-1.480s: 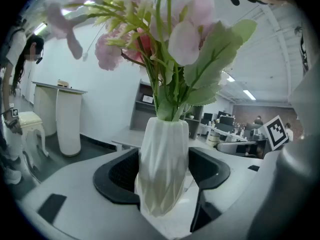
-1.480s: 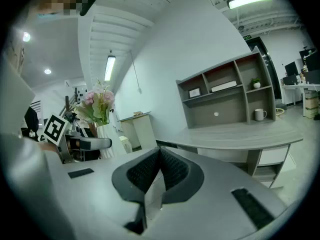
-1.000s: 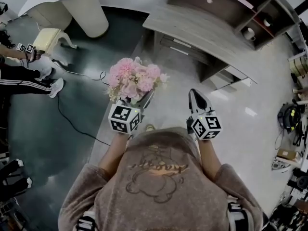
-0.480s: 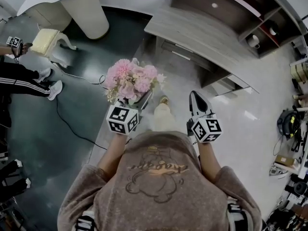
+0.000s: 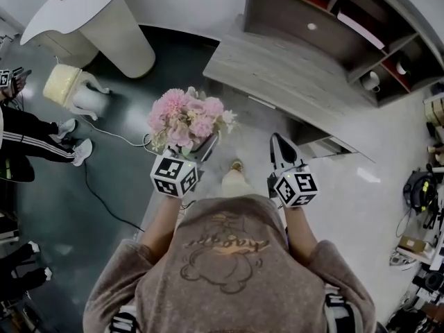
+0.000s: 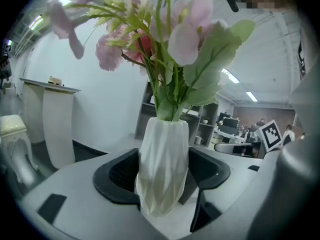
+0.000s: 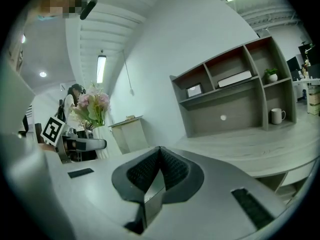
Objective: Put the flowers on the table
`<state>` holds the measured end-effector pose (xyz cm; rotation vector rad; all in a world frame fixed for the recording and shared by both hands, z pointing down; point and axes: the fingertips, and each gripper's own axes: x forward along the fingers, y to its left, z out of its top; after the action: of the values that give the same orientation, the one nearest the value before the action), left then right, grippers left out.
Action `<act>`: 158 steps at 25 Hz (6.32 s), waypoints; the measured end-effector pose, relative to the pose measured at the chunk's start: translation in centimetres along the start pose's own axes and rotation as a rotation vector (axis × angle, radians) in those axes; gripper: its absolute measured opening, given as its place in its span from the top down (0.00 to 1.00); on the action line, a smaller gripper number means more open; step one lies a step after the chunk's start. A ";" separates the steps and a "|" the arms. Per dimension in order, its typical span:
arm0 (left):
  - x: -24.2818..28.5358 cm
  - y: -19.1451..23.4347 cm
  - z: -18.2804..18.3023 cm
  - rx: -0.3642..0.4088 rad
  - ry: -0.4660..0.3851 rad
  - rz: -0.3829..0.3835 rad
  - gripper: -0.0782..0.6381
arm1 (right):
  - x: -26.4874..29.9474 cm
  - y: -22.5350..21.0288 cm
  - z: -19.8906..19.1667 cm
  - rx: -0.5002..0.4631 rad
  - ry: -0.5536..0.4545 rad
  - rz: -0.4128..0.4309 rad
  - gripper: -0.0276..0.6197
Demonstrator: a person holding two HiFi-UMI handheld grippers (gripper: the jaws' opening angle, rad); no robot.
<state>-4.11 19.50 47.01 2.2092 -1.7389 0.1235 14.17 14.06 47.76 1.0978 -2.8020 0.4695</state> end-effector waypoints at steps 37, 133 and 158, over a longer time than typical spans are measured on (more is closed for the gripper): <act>26.5 13.7 13.2 0.082 -0.028 -0.098 0.44 | 23.4 -12.0 8.2 0.019 0.038 -0.044 0.98; 48.3 17.3 8.2 0.268 0.092 -0.305 0.44 | 30.2 -23.6 12.2 0.074 -0.018 -0.320 0.98; 44.6 18.6 8.4 0.166 0.114 -0.246 0.38 | 29.8 -21.4 11.5 0.072 -0.011 -0.268 0.98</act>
<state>-11.76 -28.36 54.70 2.4612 -1.4300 0.3392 6.93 -23.68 48.11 1.4669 -2.6096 0.5388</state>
